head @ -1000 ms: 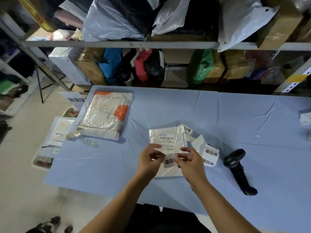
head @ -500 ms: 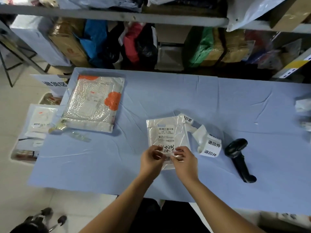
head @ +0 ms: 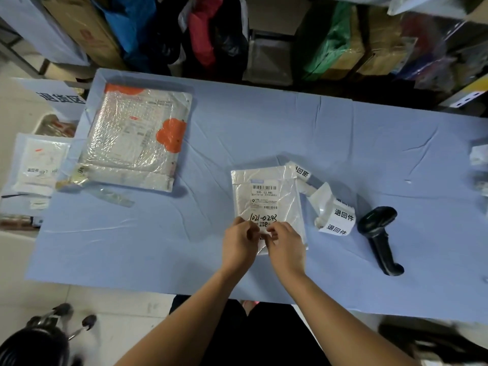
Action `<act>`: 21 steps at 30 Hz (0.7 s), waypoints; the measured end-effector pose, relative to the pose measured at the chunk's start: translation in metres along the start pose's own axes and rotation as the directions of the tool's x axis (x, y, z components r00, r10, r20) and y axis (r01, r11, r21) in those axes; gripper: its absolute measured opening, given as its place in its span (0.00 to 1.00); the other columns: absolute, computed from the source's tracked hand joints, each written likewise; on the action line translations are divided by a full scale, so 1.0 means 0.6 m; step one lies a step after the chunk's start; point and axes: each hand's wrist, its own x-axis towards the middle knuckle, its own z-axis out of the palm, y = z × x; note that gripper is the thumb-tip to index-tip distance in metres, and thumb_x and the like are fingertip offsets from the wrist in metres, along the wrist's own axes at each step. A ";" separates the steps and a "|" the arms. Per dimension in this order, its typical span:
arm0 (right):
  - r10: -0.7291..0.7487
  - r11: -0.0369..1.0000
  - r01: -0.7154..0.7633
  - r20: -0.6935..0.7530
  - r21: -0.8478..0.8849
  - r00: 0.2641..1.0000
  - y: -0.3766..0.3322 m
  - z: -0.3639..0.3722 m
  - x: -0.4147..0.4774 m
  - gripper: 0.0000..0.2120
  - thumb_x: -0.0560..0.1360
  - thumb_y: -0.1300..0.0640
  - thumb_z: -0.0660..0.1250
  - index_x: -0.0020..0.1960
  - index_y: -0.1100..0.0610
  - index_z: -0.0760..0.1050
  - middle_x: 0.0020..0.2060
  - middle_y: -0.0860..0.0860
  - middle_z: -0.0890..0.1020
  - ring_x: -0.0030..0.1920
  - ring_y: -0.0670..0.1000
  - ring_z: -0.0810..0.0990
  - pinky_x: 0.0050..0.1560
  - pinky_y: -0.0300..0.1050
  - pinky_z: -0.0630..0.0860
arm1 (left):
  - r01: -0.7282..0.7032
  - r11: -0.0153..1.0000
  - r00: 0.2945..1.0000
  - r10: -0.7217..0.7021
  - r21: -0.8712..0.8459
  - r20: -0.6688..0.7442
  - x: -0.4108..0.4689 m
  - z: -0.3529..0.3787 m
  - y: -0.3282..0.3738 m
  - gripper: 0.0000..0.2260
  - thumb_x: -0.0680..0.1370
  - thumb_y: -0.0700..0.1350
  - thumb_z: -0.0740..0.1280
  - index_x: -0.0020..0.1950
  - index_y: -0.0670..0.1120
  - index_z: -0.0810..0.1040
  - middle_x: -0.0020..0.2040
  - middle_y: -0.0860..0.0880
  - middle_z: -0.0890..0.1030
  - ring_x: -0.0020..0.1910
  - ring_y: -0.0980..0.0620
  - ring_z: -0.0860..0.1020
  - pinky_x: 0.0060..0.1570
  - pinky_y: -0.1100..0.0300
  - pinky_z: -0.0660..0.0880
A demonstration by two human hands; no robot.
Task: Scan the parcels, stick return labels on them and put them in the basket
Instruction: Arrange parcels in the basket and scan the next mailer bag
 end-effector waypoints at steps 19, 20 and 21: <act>0.163 0.972 -0.158 -0.015 0.174 0.987 0.039 -0.068 0.027 0.19 0.73 0.59 0.73 0.63 0.55 0.74 0.52 0.54 0.78 0.50 0.55 0.78 0.53 0.51 0.76 | 0.307 0.880 0.938 -0.344 -0.363 -0.040 0.000 -0.032 0.013 0.19 0.71 0.36 0.74 0.57 0.53 0.75 0.40 0.51 0.81 0.36 0.57 0.80 0.36 0.67 0.76; 0.157 0.969 -0.153 -0.006 0.196 0.988 0.038 -0.071 0.028 0.16 0.74 0.61 0.72 0.60 0.55 0.75 0.48 0.53 0.79 0.46 0.54 0.79 0.48 0.49 0.76 | 0.319 0.863 0.934 -0.357 -0.391 -0.028 -0.002 -0.032 0.015 0.15 0.71 0.35 0.73 0.53 0.50 0.78 0.40 0.50 0.82 0.36 0.57 0.81 0.34 0.68 0.76; 0.154 0.966 -0.149 -0.008 0.212 0.988 0.036 -0.073 0.028 0.12 0.74 0.62 0.71 0.56 0.54 0.76 0.45 0.52 0.80 0.43 0.53 0.79 0.44 0.46 0.75 | 0.317 0.852 0.934 -0.357 -0.417 -0.018 -0.006 -0.032 0.017 0.11 0.72 0.33 0.71 0.48 0.47 0.81 0.39 0.49 0.84 0.35 0.56 0.82 0.33 0.68 0.76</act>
